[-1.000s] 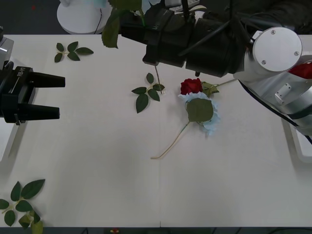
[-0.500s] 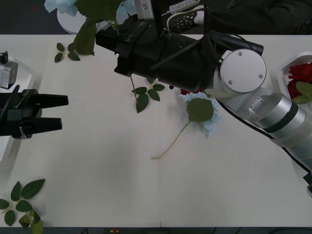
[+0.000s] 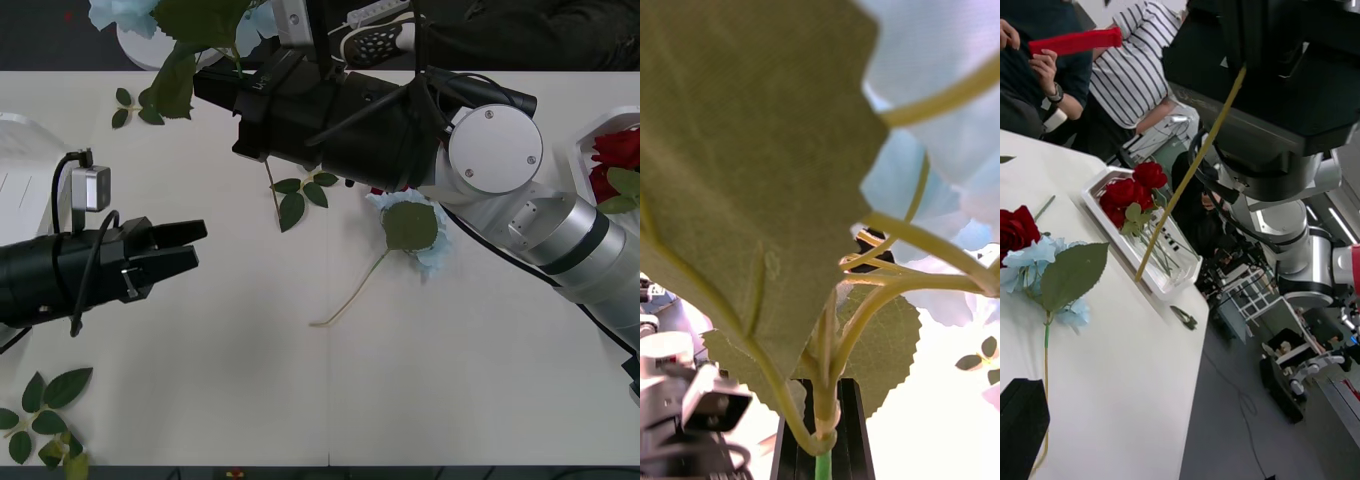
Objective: Place the red flowers into the right box and the blue flowers into the left box. If a person shows an open palm, hand one flower to the person first, then continue sorting.
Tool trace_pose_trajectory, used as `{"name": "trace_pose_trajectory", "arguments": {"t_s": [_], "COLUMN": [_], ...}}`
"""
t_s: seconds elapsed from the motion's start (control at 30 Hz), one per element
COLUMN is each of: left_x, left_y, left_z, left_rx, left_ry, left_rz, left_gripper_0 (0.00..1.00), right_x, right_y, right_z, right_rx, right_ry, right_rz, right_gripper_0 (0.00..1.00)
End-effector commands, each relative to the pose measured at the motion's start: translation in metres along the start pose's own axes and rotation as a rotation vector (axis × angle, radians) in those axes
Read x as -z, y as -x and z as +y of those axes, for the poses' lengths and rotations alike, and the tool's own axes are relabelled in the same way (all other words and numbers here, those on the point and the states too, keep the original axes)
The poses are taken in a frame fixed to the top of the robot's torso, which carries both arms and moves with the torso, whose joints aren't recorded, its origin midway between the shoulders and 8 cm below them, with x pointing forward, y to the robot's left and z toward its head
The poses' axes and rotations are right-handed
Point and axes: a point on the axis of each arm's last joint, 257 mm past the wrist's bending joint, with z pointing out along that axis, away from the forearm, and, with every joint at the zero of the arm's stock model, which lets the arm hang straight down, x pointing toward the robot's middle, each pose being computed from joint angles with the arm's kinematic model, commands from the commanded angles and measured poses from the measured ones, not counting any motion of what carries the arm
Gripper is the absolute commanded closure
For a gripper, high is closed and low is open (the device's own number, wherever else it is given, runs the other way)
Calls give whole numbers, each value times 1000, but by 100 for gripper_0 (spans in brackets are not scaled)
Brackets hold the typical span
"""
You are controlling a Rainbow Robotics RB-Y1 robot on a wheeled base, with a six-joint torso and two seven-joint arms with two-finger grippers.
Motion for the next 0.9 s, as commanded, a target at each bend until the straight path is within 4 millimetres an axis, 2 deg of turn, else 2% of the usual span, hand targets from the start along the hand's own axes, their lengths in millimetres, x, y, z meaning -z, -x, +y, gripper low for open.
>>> {"name": "trace_pose_trajectory", "arguments": {"t_s": [0.03, 0.23, 0.57, 0.9], "left_x": [-39, -71, -119, -147], "left_y": [11, 19, 29, 45], "left_z": [-1, 4, -5, -12], "left_rx": [-14, -35, -53, -94], "left_ry": [0, 25, 17, 5], "left_rz": [-26, -85, -134, -173], "left_gripper_0": [0, 0, 0, 0], "right_x": [-7, -6, -4, -3], "right_y": [13, 13, 11, 11], "right_z": [25, 23, 20, 19], "right_rx": [-26, -27, -24, -11], "right_ry": [45, 41, 35, 30], "right_rz": [-33, -31, -26, -21], "right_gripper_0": [100, 100, 100, 100]}}
